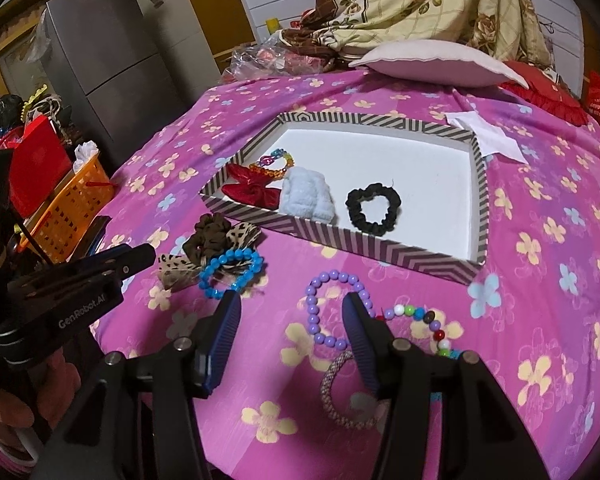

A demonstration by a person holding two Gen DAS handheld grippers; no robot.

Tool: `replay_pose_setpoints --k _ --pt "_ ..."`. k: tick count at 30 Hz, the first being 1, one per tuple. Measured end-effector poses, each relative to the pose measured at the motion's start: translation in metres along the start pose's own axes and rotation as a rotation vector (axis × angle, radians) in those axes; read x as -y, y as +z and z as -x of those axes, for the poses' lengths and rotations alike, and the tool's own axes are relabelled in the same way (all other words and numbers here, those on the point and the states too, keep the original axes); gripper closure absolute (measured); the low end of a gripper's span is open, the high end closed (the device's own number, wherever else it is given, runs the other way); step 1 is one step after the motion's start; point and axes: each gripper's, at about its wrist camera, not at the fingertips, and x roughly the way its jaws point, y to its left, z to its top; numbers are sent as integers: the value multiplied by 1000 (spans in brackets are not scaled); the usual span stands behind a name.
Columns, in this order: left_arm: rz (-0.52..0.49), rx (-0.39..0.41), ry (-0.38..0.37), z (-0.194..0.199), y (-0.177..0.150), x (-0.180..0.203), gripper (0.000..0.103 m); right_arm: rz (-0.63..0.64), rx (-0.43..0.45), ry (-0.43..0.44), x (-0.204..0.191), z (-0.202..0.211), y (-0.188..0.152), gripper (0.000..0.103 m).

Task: Organize jewelry
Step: 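Withdraw both tools from the tray over the remaining jewelry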

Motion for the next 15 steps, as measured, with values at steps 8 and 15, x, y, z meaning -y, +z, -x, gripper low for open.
replay_pose_setpoints --k 8,15 --pt "1 12 6 9 -9 -2 54 14 3 2 -7 6 -5 48" --pt "-2 17 13 13 -14 -3 54 26 6 6 -11 11 -9 46"
